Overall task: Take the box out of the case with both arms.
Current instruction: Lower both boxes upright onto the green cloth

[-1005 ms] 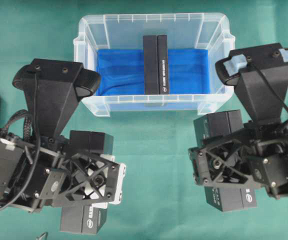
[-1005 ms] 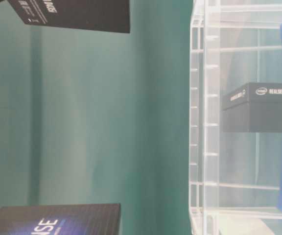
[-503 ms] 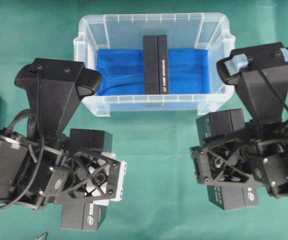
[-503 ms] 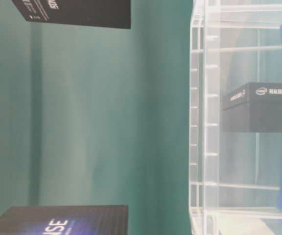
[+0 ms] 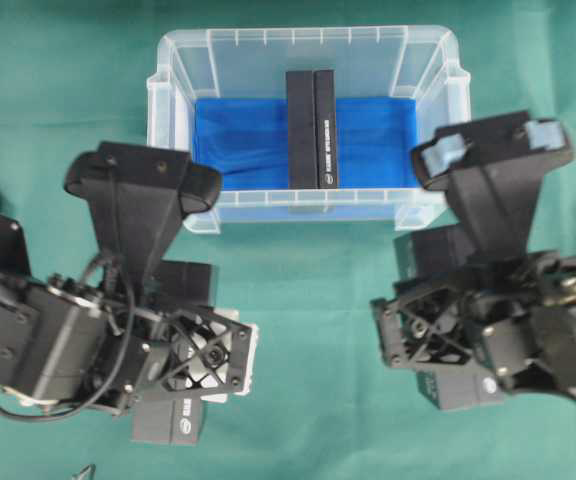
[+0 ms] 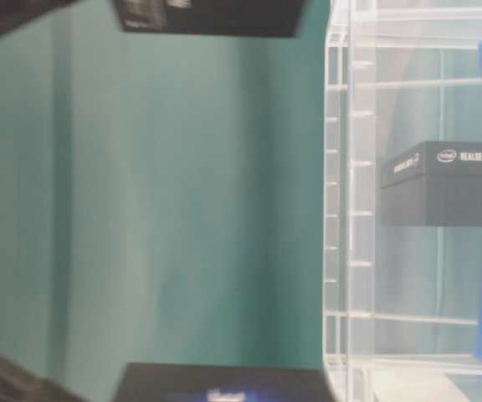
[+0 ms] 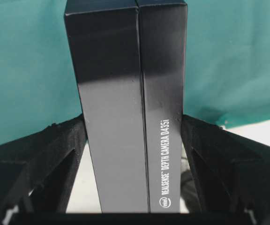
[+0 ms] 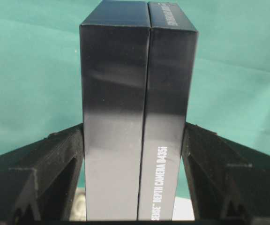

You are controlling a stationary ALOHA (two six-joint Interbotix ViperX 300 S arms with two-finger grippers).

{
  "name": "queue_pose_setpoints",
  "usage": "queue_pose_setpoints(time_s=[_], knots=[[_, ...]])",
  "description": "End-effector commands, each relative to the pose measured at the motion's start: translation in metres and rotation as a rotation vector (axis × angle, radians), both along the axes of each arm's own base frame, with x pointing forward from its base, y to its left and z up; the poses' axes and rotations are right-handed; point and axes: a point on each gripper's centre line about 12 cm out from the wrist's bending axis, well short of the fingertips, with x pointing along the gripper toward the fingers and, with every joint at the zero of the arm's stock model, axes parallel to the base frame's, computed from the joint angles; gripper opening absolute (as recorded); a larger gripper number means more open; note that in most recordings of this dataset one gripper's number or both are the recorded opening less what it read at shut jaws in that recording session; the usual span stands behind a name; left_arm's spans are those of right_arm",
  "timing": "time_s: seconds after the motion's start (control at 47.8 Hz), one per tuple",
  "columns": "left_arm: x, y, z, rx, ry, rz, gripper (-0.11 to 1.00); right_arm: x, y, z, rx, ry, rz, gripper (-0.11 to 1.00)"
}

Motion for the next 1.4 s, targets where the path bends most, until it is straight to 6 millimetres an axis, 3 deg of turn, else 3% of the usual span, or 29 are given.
queue_pose_setpoints(time_s=[0.0, 0.356, 0.963, 1.173, 1.382], knots=[[-0.007, 0.004, 0.009, -0.021, -0.068, 0.002, 0.64, 0.001, 0.000, -0.002, 0.011, -0.035, 0.008, 0.65], [-0.023, 0.009, -0.046, -0.031, -0.071, 0.033, 0.64, 0.008, 0.002, -0.062, 0.011, -0.019, 0.024, 0.65], [-0.023, 0.006, -0.135, -0.054, -0.089, 0.041, 0.64, 0.009, 0.007, -0.134, 0.074, -0.053, 0.016, 0.65], [-0.021, 0.003, -0.158, -0.056, -0.069, 0.040, 0.64, 0.008, 0.007, -0.145, 0.091, -0.038, 0.006, 0.65], [-0.019, 0.002, -0.161, -0.057, -0.071, 0.035, 0.64, 0.008, 0.007, -0.146, 0.090, -0.037, 0.008, 0.65]])
